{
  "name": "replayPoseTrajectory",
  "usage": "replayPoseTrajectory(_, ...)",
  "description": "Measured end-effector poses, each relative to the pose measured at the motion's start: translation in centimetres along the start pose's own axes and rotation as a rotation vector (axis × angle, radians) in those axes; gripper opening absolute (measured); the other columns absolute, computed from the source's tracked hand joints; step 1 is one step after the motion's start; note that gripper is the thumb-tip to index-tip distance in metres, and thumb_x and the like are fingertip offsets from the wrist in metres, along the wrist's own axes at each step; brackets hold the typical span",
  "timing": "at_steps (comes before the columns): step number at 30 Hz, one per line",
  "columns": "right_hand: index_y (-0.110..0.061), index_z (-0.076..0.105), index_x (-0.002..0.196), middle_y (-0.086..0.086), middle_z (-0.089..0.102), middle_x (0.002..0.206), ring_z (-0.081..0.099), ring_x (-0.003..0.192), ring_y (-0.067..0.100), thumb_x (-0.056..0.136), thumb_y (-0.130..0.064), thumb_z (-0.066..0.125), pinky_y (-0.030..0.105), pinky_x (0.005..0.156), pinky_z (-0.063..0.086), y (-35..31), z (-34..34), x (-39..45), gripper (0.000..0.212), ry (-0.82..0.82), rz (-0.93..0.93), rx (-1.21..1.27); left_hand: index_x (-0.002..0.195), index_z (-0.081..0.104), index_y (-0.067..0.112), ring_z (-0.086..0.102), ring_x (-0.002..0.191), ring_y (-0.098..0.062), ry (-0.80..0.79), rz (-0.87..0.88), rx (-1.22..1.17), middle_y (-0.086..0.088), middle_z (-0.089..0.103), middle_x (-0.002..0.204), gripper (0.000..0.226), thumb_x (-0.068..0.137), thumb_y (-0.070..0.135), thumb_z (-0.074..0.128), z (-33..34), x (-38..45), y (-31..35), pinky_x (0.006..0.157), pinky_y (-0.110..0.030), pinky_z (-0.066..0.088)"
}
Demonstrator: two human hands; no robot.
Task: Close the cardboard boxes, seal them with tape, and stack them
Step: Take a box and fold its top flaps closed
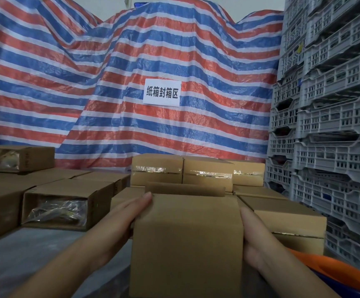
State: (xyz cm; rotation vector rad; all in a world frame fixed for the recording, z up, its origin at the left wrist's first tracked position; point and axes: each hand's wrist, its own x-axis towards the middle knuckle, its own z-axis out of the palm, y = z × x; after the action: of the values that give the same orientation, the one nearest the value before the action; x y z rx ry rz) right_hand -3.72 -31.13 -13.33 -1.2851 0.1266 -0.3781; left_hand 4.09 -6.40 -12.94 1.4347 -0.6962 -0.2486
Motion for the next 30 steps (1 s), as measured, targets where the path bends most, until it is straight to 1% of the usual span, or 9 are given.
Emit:
replayPoseTrajectory(3, -0.014, 0.074, 0.114, 0.017, 0.076, 0.099, 0.075, 0.08, 0.031, 0.095, -0.043, 0.058, 0.038, 0.069, 0.055, 0.1, -0.2, 0.1, 0.038, -0.022, 0.036, 0.072, 0.103, 0.077, 0.019, 0.068, 0.1, -0.029, 0.075, -0.037, 0.016, -0.012, 0.073, 0.107, 0.041, 0.072, 0.043, 0.066, 0.3, 0.2, -0.1, 0.09, -0.041, 0.048)
replayPoseTrajectory(6, -0.02, 0.075, 0.116, 0.018, 0.073, 0.114, 0.074, 0.095, 0.033, 0.091, -0.057, 0.057, 0.041, 0.078, 0.055, -0.1, -0.3, 0.2, 0.049, -0.069, 0.017, 0.119, 0.097, 0.079, 0.02, 0.064, 0.099, -0.032, 0.127, -0.076, 0.003, -0.012, 0.073, 0.105, 0.019, 0.087, 0.025, 0.063, 0.4, 0.4, -0.1, 0.084, -0.042, 0.046)
replayPoseTrajectory(10, -0.017, 0.073, 0.118, 0.019, 0.073, 0.114, 0.073, 0.095, 0.034, 0.071, -0.037, 0.084, 0.039, 0.074, 0.057, -0.4, -0.8, -0.1, 0.052, -0.175, 0.024, -0.009, 0.09, 0.078, 0.019, 0.062, 0.085, -0.025, 0.126, -0.105, -0.056, -0.012, 0.072, 0.098, 0.016, 0.079, 0.021, 0.067, 0.2, 0.6, -0.2, 0.07, -0.034, 0.046)
replayPoseTrajectory(13, -0.027, 0.065, 0.128, 0.014, 0.072, 0.12, 0.07, 0.105, 0.034, 0.068, -0.028, 0.081, 0.043, 0.083, 0.054, -0.5, -1.2, 0.1, 0.061, -0.214, -0.017, -0.128, 0.092, 0.07, 0.023, 0.061, 0.073, -0.018, 0.13, -0.049, -0.088, -0.004, 0.068, 0.088, 0.026, 0.066, 0.025, 0.07, 0.3, 0.6, -0.4, 0.062, -0.031, 0.045)
replayPoseTrajectory(17, -0.041, 0.068, 0.117, 0.006, 0.076, 0.109, 0.073, 0.1, 0.03, 0.065, -0.024, 0.083, 0.037, 0.071, 0.059, -0.5, -1.2, 0.3, 0.057, -0.239, -0.058, -0.094, 0.133, 0.05, 0.038, 0.064, 0.112, -0.012, 0.1, 0.063, -0.126, 0.012, 0.066, 0.125, 0.073, 0.067, 0.017, 0.073, -0.2, 1.0, -0.8, 0.092, -0.036, 0.049)
replayPoseTrajectory(19, -0.047, 0.063, 0.123, 0.005, 0.074, 0.116, 0.072, 0.103, 0.03, 0.065, -0.021, 0.084, 0.036, 0.072, 0.059, -0.5, -1.2, 0.4, 0.067, -0.237, -0.1, -0.099, 0.139, 0.037, 0.047, 0.064, 0.113, -0.009, 0.069, 0.097, -0.115, 0.017, 0.066, 0.125, 0.084, 0.07, 0.015, 0.072, -0.4, 1.0, -0.7, 0.094, -0.037, 0.047)
replayPoseTrajectory(22, -0.043, 0.066, 0.125, 0.007, 0.067, 0.127, 0.068, 0.111, 0.033, 0.067, -0.022, 0.082, 0.038, 0.079, 0.056, -0.5, -1.2, 0.2, 0.064, -0.206, -0.181, -0.166, 0.14, 0.042, 0.042, 0.066, 0.11, -0.011, 0.076, 0.138, -0.026, 0.012, 0.069, 0.119, 0.078, 0.073, 0.017, 0.072, -0.6, 0.9, -0.8, 0.099, -0.041, 0.044)
replayPoseTrajectory(26, -0.023, 0.08, 0.099, -0.006, 0.071, 0.12, 0.067, 0.11, 0.024, 0.068, -0.028, 0.082, 0.032, 0.076, 0.057, -0.6, -0.9, 0.0, 0.031, -0.148, -0.16, -0.224, 0.112, 0.068, 0.051, 0.066, 0.104, -0.01, 0.157, 0.156, 0.136, 0.009, 0.071, 0.108, 0.047, 0.067, 0.036, 0.072, -0.8, 0.4, -0.8, 0.099, -0.038, 0.046)
replayPoseTrajectory(30, -0.018, 0.081, 0.096, -0.004, 0.075, 0.114, 0.068, 0.109, 0.026, 0.061, -0.031, 0.081, 0.038, 0.082, 0.057, -0.5, -0.8, 0.0, 0.037, -0.121, -0.099, -0.264, 0.105, 0.072, 0.048, 0.064, 0.103, -0.007, 0.153, 0.119, 0.161, 0.011, 0.072, 0.107, 0.033, 0.076, 0.033, 0.069, -0.8, 0.4, -0.9, 0.095, -0.033, 0.045)
